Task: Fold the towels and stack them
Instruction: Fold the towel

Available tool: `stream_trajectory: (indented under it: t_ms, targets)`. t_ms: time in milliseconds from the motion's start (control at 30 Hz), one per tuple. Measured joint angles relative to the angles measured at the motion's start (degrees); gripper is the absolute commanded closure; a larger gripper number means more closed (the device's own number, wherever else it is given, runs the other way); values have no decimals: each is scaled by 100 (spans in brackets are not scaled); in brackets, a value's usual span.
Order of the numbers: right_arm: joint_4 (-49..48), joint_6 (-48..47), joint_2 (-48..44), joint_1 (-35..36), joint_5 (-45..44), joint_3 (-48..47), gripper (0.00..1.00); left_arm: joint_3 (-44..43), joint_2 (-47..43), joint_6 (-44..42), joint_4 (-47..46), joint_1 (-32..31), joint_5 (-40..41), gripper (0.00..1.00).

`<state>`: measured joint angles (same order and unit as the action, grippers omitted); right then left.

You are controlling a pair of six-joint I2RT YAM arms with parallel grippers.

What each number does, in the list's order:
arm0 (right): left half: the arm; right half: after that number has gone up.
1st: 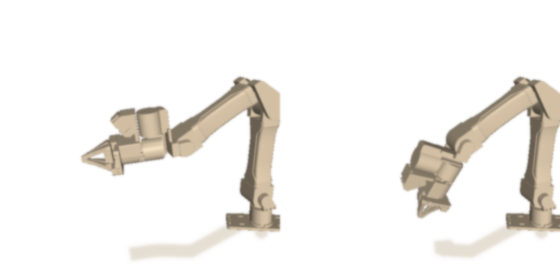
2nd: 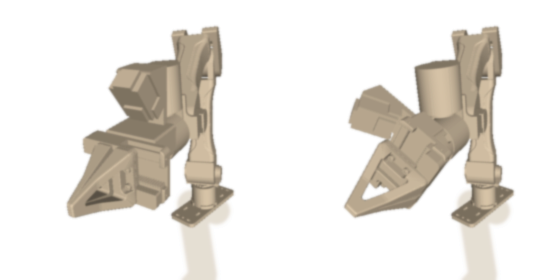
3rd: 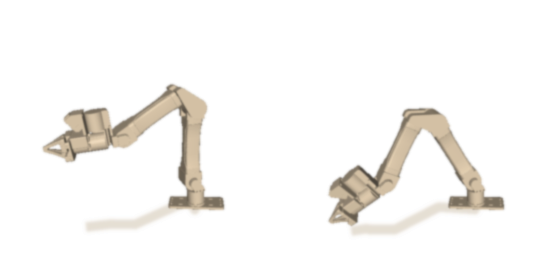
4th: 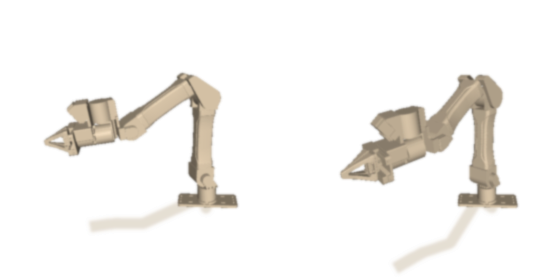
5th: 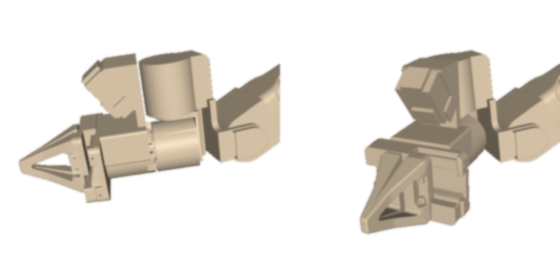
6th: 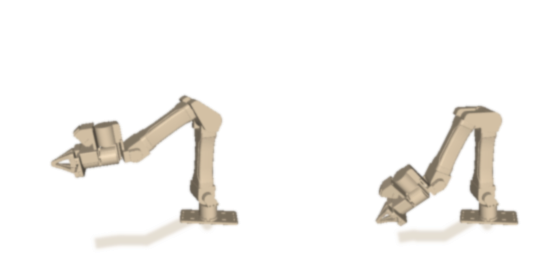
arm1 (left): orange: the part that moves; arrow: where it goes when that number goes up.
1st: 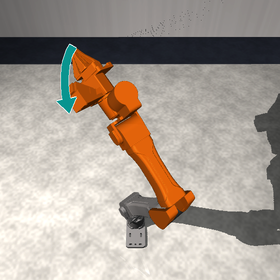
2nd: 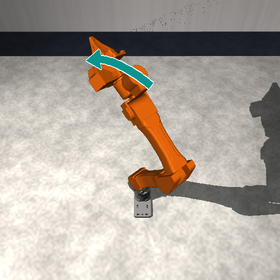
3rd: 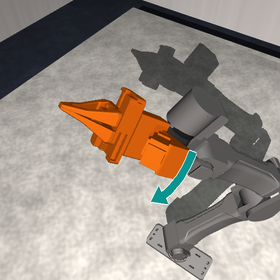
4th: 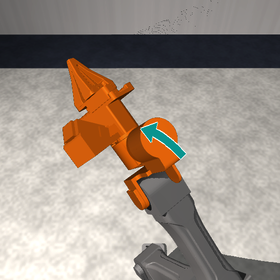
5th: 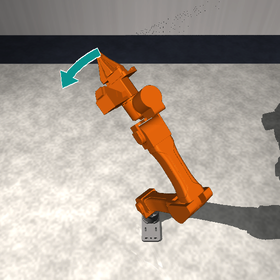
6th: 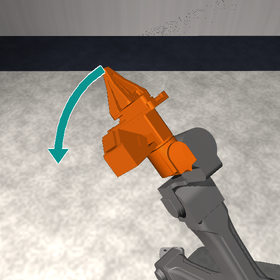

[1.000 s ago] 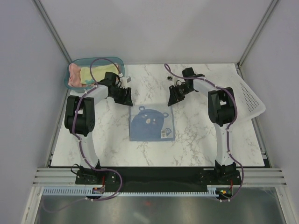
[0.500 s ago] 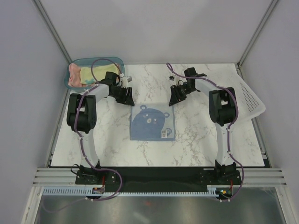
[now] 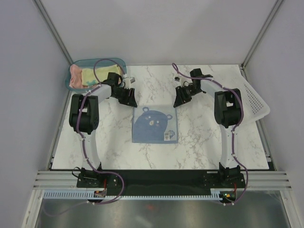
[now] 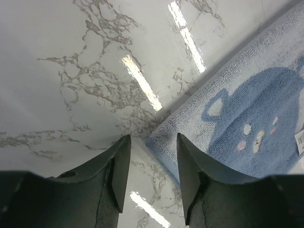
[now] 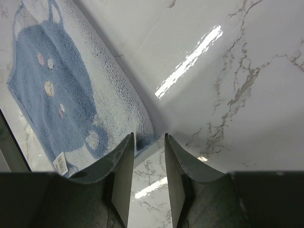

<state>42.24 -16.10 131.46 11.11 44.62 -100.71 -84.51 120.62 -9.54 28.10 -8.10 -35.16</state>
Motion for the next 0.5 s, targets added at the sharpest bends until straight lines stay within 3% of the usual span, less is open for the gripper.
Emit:
stream_trajectory:
  t_ms: [433,500]
  targets:
    - [50,-24,2,-24,140,-2,60,-83,76,-164,223,4,-162,57]
    - [52,-24,4,-24,190,-9,60,-83,76,-181,264,4,-184,62]
